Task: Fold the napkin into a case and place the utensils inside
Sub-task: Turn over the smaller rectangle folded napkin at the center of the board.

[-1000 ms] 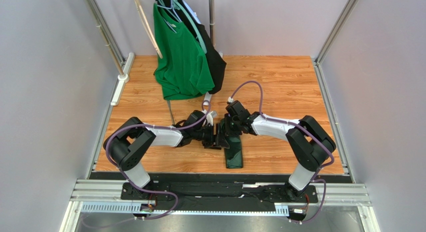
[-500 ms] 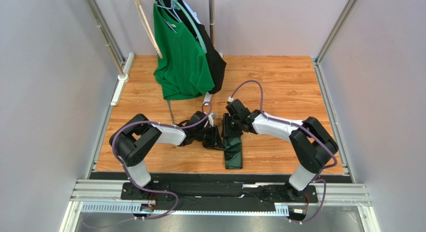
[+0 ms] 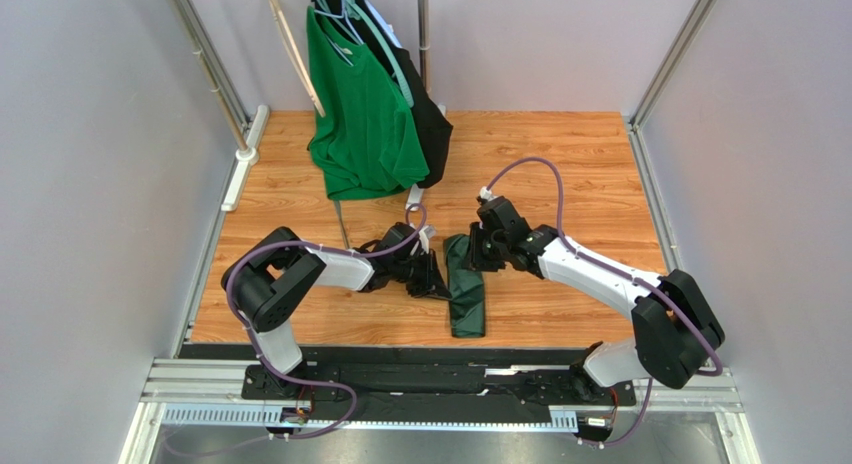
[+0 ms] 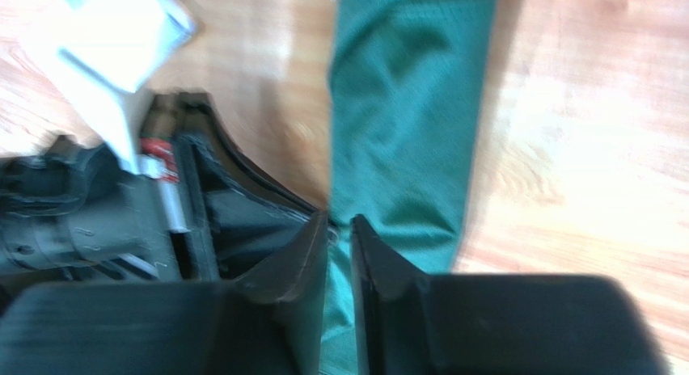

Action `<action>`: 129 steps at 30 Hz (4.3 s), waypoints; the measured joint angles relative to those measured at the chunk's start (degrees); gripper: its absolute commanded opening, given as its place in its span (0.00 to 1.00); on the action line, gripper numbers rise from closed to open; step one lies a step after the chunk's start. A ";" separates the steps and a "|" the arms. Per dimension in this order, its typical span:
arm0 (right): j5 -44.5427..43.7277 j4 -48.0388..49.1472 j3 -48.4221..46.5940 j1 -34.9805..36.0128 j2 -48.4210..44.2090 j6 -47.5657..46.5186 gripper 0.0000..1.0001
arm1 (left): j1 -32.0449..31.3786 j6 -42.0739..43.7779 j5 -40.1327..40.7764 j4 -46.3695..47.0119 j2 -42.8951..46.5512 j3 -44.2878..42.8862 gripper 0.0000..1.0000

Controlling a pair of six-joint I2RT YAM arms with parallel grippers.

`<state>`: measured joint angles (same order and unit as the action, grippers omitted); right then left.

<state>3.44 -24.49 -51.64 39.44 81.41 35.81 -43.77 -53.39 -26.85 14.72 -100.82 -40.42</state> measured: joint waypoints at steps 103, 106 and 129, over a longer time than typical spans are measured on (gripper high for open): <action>-28.52 -10.64 -9.33 24.30 19.76 -2.14 0.00 | 7.26 10.34 1.90 -16.72 -10.38 -22.86 0.30; -28.46 -10.86 -9.51 24.30 19.76 -2.12 0.00 | 7.89 10.23 1.97 -17.73 -7.43 -21.51 0.53; -15.26 2.99 4.85 19.71 2.05 -0.76 0.00 | 16.04 4.68 -6.54 -22.69 13.57 -8.94 0.87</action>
<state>-11.81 -21.50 -46.78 59.16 83.46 35.05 -27.73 -48.71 -33.39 -7.97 -87.24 -49.36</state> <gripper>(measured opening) 0.023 0.873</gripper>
